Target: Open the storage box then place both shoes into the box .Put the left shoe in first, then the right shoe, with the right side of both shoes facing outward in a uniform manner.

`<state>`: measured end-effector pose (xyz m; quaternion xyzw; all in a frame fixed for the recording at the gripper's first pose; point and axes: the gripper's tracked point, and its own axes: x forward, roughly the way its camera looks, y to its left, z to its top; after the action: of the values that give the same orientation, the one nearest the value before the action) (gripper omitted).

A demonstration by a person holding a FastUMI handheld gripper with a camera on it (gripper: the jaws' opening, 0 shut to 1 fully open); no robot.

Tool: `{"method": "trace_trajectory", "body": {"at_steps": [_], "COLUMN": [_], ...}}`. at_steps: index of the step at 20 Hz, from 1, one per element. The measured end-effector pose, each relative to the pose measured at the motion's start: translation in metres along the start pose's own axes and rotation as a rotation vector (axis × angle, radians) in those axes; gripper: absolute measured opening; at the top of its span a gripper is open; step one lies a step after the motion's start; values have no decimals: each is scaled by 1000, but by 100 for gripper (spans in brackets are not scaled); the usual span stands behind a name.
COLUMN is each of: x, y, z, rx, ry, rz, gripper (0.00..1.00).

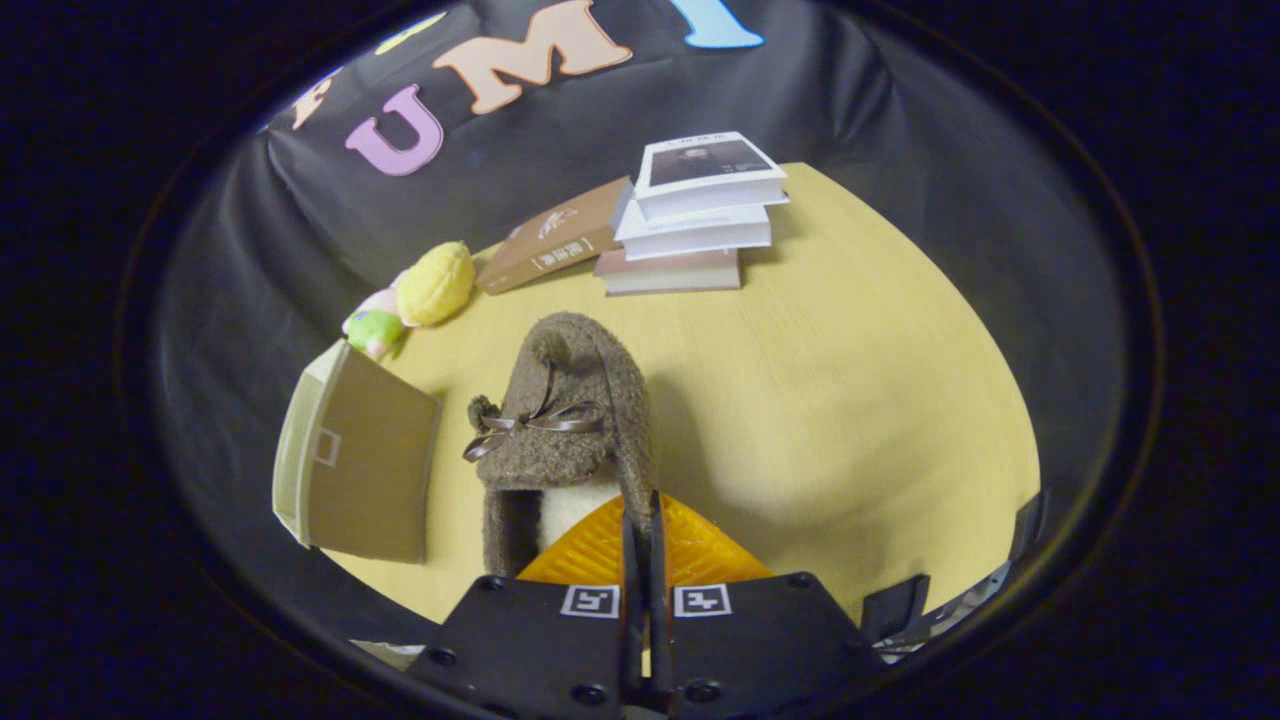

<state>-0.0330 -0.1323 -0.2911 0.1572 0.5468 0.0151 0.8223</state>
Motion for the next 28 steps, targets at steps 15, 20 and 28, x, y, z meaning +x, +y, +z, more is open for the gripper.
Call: {"method": "trace_trajectory", "body": {"at_steps": [15, 20, 28], "x": [-29, -39, -1], "y": [197, 269, 344], "z": [14, 16, -14], "rx": [18, 19, 28], "ry": [-72, -133, -144], "rz": [90, 126, 101], "gripper": [6, 6, 6]}}
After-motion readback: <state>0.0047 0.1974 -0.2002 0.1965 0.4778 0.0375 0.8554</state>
